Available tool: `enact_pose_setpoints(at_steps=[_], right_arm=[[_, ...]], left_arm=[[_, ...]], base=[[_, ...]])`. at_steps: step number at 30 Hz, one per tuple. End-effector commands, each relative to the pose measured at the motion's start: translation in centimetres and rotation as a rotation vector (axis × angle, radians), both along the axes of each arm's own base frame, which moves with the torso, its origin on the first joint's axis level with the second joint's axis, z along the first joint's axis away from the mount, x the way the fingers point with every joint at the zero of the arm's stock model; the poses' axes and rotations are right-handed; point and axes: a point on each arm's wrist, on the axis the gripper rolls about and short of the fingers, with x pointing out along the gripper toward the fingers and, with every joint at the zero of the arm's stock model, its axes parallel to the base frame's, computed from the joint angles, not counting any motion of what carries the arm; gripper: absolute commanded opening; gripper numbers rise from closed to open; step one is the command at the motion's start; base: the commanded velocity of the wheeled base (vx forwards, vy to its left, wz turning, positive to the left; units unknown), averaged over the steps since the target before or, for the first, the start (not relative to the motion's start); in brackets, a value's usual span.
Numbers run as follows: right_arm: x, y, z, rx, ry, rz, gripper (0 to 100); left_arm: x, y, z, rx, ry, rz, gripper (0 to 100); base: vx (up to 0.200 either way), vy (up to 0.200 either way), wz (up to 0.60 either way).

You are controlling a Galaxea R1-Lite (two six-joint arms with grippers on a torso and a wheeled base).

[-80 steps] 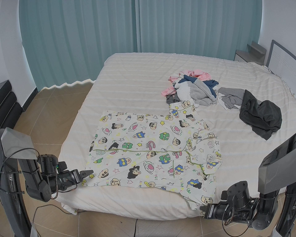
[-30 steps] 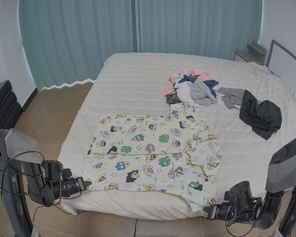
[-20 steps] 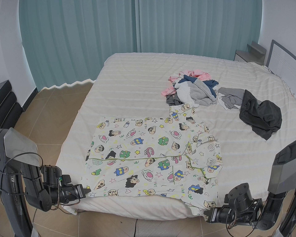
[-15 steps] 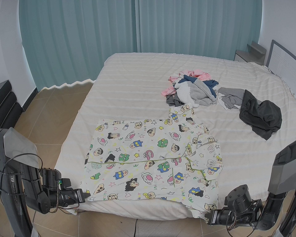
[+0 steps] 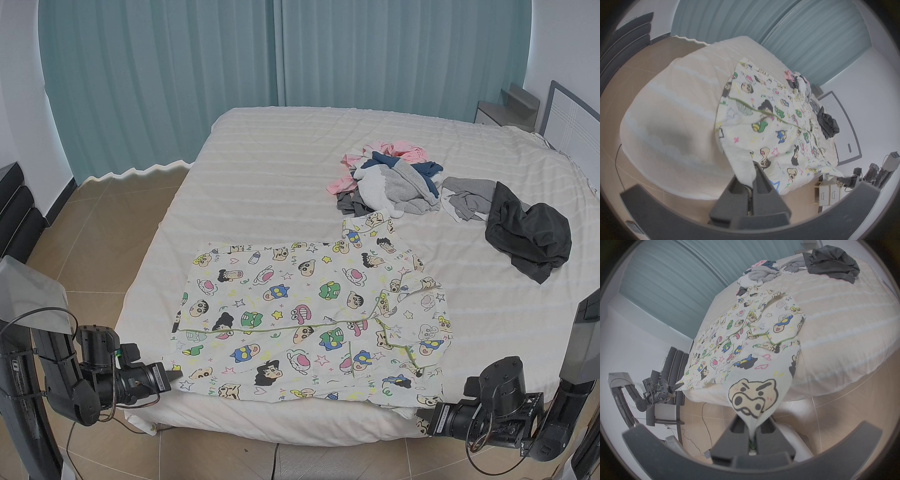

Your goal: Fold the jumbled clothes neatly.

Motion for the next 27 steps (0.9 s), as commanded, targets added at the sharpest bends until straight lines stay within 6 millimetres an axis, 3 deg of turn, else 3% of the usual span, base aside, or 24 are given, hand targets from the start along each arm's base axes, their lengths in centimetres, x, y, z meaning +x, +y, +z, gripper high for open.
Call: enact_pose_setpoints(at_steps=[1,7,17,27], right_arm=[[2.0,0.0,0.9,0.048,-0.067,-0.051,0],[4.8,0.3,1.2,0.056,-0.134,-0.079,0],[9.9,-0.4,0.3,0.059,-0.191,-0.146,0],[13.8,0.0,-0.9,0.039,-0.249,-0.117,0]], left_arm=[[2.5,-0.9,1.7,-0.016,-0.092,0.017,0],[5.9,-2.2,2.5,-0.044,-0.069,0.095,0],[10.7,-2.7,4.3,-0.132,-0.026,0.194,0],[13.6,-3.0,2.6,-0.127,0.006,0.213,0]], base=[[0.0,0.0,0.0],[0.0,0.0,0.0],[0.0,0.0,0.0],[0.0,0.0,0.0]])
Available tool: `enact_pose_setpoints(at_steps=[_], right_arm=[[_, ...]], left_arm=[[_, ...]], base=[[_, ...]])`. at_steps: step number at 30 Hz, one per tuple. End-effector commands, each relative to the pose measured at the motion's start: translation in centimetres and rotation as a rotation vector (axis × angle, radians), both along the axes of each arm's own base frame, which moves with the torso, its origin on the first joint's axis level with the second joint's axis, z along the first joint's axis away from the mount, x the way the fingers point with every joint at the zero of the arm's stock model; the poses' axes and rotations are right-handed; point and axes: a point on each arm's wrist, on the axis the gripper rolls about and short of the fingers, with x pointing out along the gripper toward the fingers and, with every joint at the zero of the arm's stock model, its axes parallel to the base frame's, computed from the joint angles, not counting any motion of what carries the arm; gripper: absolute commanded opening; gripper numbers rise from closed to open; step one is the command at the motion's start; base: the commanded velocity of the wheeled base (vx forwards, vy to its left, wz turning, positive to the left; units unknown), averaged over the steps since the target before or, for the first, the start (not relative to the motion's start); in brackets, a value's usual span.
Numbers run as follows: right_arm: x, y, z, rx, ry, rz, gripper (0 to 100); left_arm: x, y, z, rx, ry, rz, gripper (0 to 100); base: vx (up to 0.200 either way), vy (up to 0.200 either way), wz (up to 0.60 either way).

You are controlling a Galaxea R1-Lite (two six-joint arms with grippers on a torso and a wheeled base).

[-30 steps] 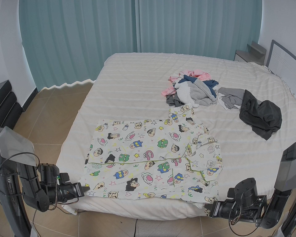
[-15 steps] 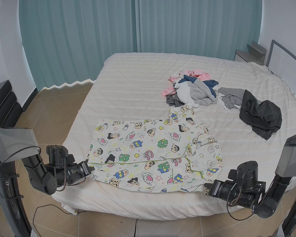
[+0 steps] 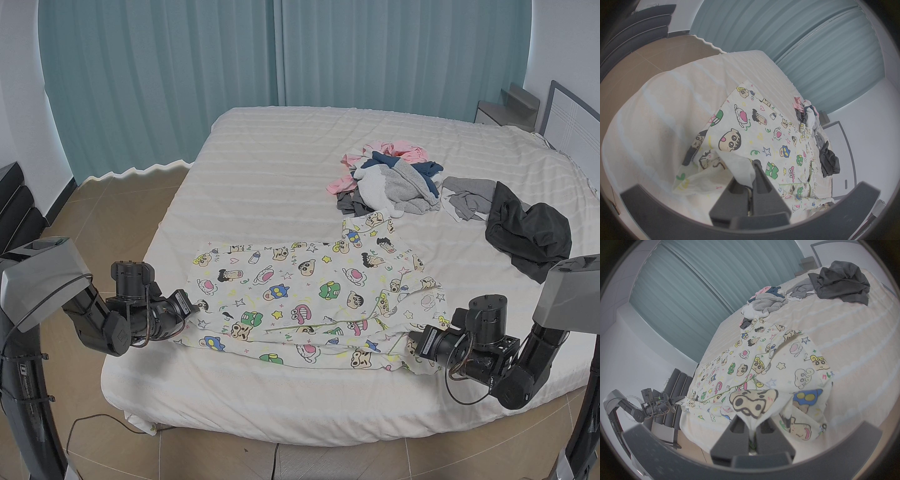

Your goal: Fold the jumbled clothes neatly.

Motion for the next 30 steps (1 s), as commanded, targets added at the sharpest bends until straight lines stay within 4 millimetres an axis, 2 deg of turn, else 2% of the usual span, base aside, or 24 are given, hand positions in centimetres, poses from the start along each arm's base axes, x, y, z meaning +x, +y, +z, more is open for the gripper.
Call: enact_pose_setpoints(at_steps=[1,9,17,18,23,30], right_arm=[[2.2,0.0,-1.7,-0.018,0.003,-0.016,0],[4.5,-0.6,-2.1,-0.029,-0.035,-0.043,0],[5.3,-0.6,-2.4,-0.022,-0.041,-0.033,0],[5.3,-0.5,-2.3,-0.018,-0.041,-0.025,100],[6.1,-0.5,-1.5,0.001,-0.081,-0.029,100],[6.5,-2.2,-0.3,0.024,-0.112,-0.095,100]], left_arm=[[1.5,-0.2,-1.5,0.001,0.02,0.003,0],[2.9,-0.5,-1.6,-0.001,0.014,0.001,0],[3.3,-0.7,-2.0,-0.019,0.019,0.009,0],[3.4,-0.7,-1.9,-0.024,0.016,0.012,100],[3.7,-0.7,-2.4,-0.034,0.023,0.032,100],[4.2,0.4,-2.0,-0.031,0.007,0.122,100]], base=[[0.0,0.0,0.0],[0.0,0.0,0.0],[0.0,0.0,0.0],[0.0,0.0,0.0],[0.0,0.0,0.0],[0.0,0.0,0.0]])
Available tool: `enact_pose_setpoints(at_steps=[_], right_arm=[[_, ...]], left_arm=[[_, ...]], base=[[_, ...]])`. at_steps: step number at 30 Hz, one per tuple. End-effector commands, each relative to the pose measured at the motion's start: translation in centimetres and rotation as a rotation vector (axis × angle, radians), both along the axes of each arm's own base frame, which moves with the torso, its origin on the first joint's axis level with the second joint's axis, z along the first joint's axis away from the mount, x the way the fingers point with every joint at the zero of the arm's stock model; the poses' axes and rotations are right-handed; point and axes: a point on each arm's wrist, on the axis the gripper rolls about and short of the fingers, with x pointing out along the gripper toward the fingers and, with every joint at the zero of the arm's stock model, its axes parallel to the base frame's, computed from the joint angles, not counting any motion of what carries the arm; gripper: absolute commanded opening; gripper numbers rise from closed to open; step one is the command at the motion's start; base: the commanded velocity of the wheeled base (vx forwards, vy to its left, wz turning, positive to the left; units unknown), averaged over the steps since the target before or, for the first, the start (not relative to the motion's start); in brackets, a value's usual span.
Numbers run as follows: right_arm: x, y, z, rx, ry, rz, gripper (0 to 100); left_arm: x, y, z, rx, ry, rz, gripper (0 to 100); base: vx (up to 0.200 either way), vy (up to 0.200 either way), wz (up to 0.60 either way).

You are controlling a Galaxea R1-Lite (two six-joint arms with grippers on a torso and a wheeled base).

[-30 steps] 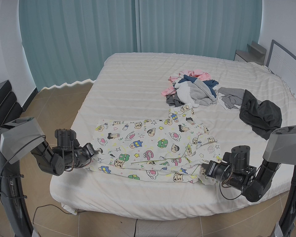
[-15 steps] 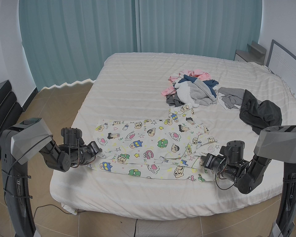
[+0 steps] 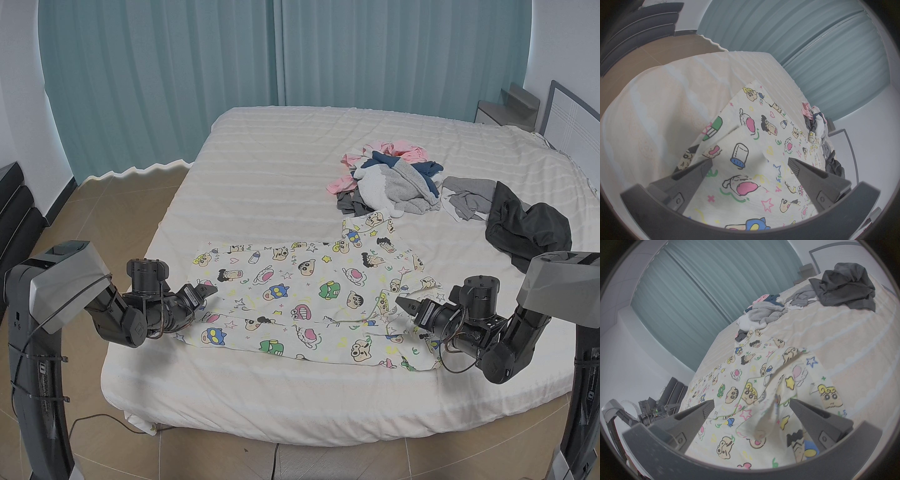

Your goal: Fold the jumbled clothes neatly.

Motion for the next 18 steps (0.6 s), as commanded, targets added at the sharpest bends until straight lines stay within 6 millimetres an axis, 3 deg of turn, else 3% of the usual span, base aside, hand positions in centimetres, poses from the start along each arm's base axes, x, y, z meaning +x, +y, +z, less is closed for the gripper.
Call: enact_pose_setpoints(at_steps=[1,6,12,14,18], right_arm=[[0.1,-1.1,1.1,0.027,-0.02,-0.04,100],[-1.1,-2.0,3.6,0.149,-0.032,-0.125,100],[-4.0,-1.0,5.0,0.222,0.004,-0.102,100],[-5.0,-0.2,4.4,0.263,0.075,-0.096,100],[-5.2,0.4,3.5,0.338,0.191,-0.133,100]], left_arm=[[0.2,0.8,0.2,-0.033,-0.002,0.046,100],[0.1,2.1,2.1,-0.098,-0.058,0.11,100],[-1.4,3.6,5.4,-0.153,-0.101,0.16,100],[-3.2,4.2,7.7,-0.234,-0.111,0.188,100],[-7.0,4.7,10.0,-0.372,-0.078,0.172,100]], base=[[0.0,0.0,0.0],[0.0,0.0,0.0],[0.0,0.0,0.0],[0.0,0.0,0.0],[0.0,0.0,0.0]])
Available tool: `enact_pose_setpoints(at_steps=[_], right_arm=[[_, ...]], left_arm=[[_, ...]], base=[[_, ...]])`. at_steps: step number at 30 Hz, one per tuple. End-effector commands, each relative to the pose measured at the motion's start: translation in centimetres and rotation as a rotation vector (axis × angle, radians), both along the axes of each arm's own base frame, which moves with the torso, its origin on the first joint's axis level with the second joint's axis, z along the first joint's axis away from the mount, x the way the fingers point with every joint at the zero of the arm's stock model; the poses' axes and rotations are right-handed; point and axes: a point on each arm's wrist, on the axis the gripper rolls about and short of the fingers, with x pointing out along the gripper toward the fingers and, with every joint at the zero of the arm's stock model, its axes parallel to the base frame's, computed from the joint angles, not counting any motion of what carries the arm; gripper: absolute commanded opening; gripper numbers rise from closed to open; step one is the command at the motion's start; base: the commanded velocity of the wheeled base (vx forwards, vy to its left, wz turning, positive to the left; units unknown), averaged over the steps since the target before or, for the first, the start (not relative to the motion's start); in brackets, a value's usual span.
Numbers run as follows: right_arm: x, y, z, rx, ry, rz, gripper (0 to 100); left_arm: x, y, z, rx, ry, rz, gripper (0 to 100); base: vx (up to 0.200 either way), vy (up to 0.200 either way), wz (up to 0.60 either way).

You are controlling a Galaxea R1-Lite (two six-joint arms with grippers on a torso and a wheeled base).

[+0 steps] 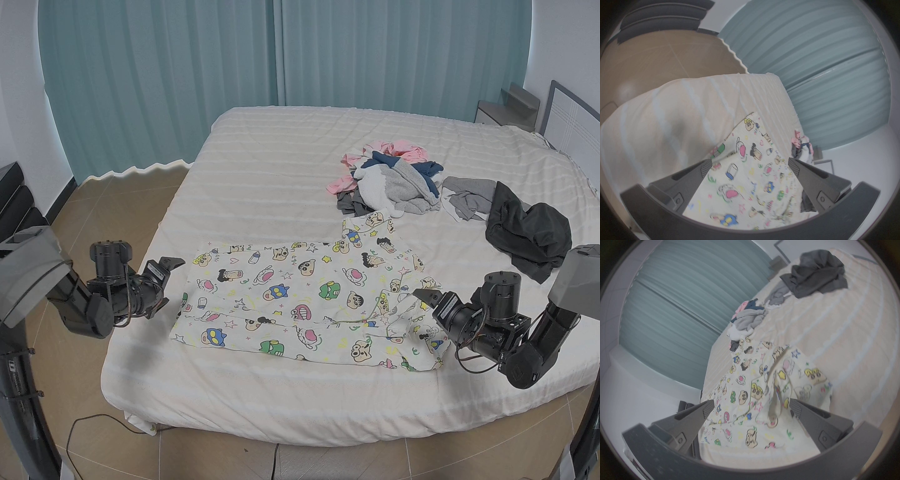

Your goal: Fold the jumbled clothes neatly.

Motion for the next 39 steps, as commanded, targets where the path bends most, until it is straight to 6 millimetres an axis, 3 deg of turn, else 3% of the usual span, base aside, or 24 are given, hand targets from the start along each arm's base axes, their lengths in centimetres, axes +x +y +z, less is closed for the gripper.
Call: enact_pose_setpoints(at_steps=[1,3,7,9,14,19,29,39], right_arm=[[-0.9,1.3,-0.1,0.128,0.13,-0.017,100],[-0.5,1.4,-0.7,0.165,0.196,-0.047,100],[0.1,1.5,-1.6,0.181,0.243,-0.071,100],[0.7,1.7,-2.2,0.191,0.256,-0.081,100],[1.6,2.1,-2.1,0.197,0.237,-0.076,100],[2.9,2.7,-2.8,0.186,0.267,-0.08,100],[5.4,3.0,-5.1,0.182,0.272,-0.096,100],[5.9,2.6,-5.0,0.185,0.26,-0.109,100]], left_arm=[[-6.8,1.1,4.9,-0.173,-0.005,-0.027,100],[-10.2,0.8,4.0,-0.2,0.064,-0.074,100],[-12.6,0.8,2.7,-0.219,0.103,-0.09,100],[-13.9,1.0,0.9,-0.239,0.113,-0.109,100],[-13.6,2.0,-2.5,-0.24,0.108,-0.106,100],[-13.5,2.5,-3.9,-0.211,0.03,-0.104,100],[-14.3,2.4,-4.8,-0.158,0.031,-0.13,100],[-14.3,2.3,-4.9,-0.154,0.033,-0.132,100]], base=[[0.0,0.0,0.0],[0.0,0.0,0.0],[0.0,0.0,0.0],[0.0,0.0,0.0],[0.0,0.0,0.0],[0.0,0.0,0.0],[0.0,0.0,0.0],[0.0,0.0,0.0]])
